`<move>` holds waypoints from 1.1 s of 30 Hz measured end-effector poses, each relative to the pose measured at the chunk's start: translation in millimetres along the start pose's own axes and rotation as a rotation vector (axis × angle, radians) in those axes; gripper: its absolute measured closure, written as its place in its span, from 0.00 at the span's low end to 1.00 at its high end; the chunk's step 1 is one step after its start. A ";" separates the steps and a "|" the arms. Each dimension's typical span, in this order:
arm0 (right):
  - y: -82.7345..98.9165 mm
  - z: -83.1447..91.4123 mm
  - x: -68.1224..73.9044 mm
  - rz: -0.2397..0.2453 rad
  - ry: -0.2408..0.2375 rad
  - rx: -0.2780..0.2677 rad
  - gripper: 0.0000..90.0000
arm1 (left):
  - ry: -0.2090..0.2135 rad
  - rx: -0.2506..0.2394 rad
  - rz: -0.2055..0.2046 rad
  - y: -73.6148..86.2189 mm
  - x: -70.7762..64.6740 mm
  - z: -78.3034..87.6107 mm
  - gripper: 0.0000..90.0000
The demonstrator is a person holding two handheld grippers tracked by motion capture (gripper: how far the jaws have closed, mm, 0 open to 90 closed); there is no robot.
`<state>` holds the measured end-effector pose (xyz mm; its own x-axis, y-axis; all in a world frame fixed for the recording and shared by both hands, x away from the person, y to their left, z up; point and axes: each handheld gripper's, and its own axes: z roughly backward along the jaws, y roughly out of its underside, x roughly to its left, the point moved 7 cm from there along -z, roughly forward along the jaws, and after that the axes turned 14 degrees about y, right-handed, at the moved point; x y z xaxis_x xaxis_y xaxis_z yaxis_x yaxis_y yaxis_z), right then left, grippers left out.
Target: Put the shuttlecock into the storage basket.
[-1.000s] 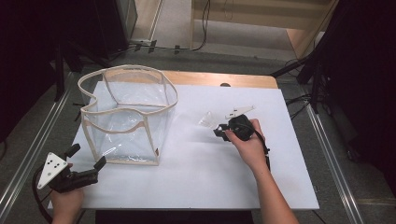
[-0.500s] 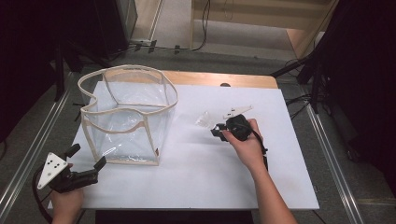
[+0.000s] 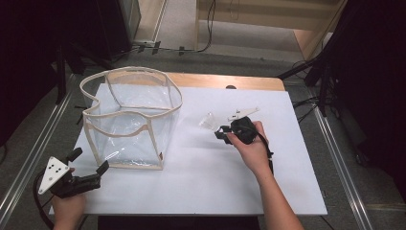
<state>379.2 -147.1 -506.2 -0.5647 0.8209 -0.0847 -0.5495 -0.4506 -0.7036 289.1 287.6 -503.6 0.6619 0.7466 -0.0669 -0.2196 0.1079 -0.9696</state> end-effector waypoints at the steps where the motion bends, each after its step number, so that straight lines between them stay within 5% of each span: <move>1: -2.2 0.7 0.3 -0.009 -0.002 -0.002 0.69 | 0.000 0.000 0.001 0.0 0.0 0.0 0.00; 33: -34.8 12.1 8.0 -0.023 -0.020 -0.080 0.69 | 0.002 0.000 0.002 0.0 -0.1 -0.2 0.00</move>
<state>386.3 -129.1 -473.8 -0.5655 0.8230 -0.0541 -0.5121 -0.4018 -0.7592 289.2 287.3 -503.7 0.6629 0.7455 -0.0693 -0.2209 0.1063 -0.9695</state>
